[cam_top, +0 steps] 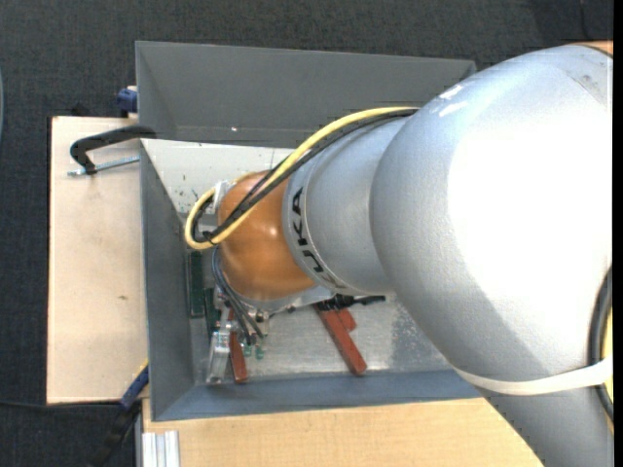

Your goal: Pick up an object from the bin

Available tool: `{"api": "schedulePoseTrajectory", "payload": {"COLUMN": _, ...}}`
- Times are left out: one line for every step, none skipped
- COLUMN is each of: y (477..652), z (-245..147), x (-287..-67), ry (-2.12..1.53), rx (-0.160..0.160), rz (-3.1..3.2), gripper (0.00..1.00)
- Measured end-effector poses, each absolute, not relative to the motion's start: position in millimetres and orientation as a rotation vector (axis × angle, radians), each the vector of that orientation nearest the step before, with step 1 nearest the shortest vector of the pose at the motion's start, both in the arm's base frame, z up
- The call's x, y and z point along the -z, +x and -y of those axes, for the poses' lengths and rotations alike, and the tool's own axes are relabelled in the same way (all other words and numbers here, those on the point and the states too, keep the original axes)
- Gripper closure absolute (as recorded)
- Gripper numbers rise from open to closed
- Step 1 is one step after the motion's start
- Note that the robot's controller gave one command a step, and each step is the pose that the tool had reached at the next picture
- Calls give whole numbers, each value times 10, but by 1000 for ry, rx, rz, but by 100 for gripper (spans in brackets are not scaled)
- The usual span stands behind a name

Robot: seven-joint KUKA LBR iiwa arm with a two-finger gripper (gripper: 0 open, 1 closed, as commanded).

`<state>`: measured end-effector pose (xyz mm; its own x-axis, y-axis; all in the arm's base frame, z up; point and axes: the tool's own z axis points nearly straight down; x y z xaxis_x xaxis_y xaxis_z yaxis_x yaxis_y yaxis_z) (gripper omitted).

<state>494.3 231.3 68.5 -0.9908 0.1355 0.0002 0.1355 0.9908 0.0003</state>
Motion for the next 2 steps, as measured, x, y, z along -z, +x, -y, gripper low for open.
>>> {"api": "schedulePoseTrajectory", "payload": {"y": 5201, "z": -2329, "x": -984, "ry": 68, "rx": -3, "rz": 3135, "gripper": 0}}
{"api": "schedulePoseTrajectory", "payload": {"y": 5118, "z": -1542, "x": -706, "ry": 448, "rx": 2, "rz": 3111, "gripper": 100}}
